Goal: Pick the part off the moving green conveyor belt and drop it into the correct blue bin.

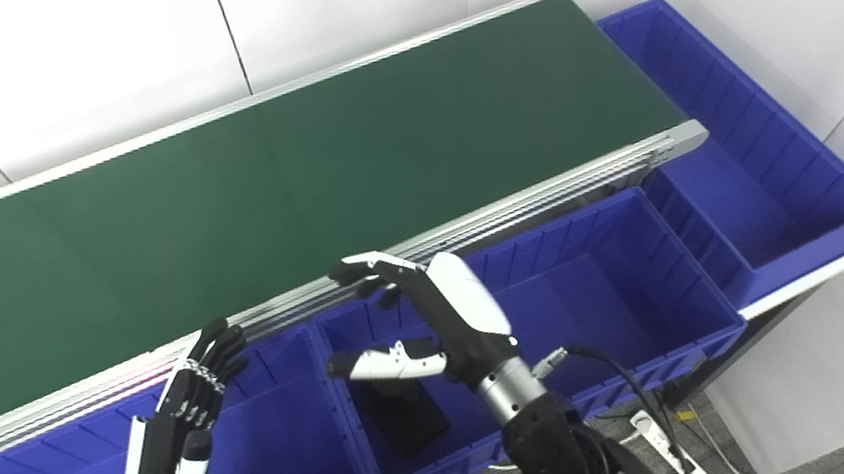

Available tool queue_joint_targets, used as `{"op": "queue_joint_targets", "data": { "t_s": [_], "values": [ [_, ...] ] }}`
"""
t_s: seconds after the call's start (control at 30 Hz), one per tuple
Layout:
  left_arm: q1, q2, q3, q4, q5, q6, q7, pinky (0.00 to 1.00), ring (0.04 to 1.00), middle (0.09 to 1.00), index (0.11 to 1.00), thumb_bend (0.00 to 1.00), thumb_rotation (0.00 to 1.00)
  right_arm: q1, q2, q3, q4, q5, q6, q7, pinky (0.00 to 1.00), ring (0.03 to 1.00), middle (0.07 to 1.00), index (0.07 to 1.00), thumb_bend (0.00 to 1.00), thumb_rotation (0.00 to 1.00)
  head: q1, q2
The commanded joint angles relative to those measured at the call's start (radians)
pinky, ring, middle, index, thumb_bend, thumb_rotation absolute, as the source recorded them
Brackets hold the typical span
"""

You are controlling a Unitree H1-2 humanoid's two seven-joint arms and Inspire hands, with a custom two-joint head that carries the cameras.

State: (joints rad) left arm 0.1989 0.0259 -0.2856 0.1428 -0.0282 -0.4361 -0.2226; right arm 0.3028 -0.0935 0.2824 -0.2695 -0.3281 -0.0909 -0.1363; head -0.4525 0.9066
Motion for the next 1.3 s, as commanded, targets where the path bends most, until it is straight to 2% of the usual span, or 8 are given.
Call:
{"op": "queue_joint_targets", "data": {
  "t_s": [0.0,0.13,0.27,0.53,0.73,0.87,1.03,1.27],
  "values": [
    [-0.012,0.005,0.008,-0.021,0.002,-0.034,-0.018,0.86,0.880,0.867,0.870,0.81,0.85,0.015,0.044,0.008,-0.030,0.078,-0.087,0.006,0.67,0.743,0.774,0.758,0.91,0.98,0.023,-0.008],
    [-0.009,0.006,0.018,-0.019,0.019,-0.033,-0.001,0.85,0.874,0.857,0.852,0.82,0.85,0.035,0.138,0.035,0.002,0.248,-0.137,0.037,0.78,0.808,0.813,0.802,0.93,1.00,0.067,-0.028],
    [0.001,0.017,0.015,-0.029,0.061,-0.034,0.026,0.83,0.866,0.857,0.848,0.81,0.85,0.015,0.168,0.030,0.120,0.284,-0.216,0.066,0.81,0.829,0.827,0.818,0.94,1.00,0.134,-0.050],
    [0.048,0.032,-0.017,-0.083,0.128,-0.034,0.104,0.83,0.867,0.857,0.844,0.83,0.84,0.002,0.128,-0.012,0.288,0.255,-0.336,0.089,0.82,0.829,0.833,0.822,0.90,1.00,0.265,-0.078],
    [0.063,0.051,-0.096,-0.110,0.216,-0.034,0.235,0.80,0.850,0.849,0.843,0.79,0.88,-0.008,0.099,-0.044,0.331,0.208,-0.331,0.088,0.83,0.847,0.843,0.831,0.92,1.00,0.307,-0.088],
    [0.055,0.066,-0.148,-0.111,0.258,-0.034,0.308,0.81,0.852,0.853,0.846,0.79,0.90,-0.016,0.088,-0.051,0.355,0.216,-0.361,0.097,0.81,0.838,0.836,0.824,0.91,1.00,0.335,-0.088],
    [0.046,0.083,-0.187,-0.108,0.263,-0.034,0.350,0.81,0.855,0.861,0.851,0.80,0.90,-0.024,0.074,-0.055,0.373,0.215,-0.378,0.097,0.80,0.831,0.834,0.822,0.88,1.00,0.357,-0.088],
    [0.039,0.093,-0.202,-0.098,0.274,-0.034,0.373,0.81,0.853,0.860,0.854,0.81,0.91,-0.028,0.063,-0.048,0.389,0.199,-0.378,0.083,0.82,0.841,0.835,0.824,0.86,1.00,0.350,-0.106]
  ]
}}
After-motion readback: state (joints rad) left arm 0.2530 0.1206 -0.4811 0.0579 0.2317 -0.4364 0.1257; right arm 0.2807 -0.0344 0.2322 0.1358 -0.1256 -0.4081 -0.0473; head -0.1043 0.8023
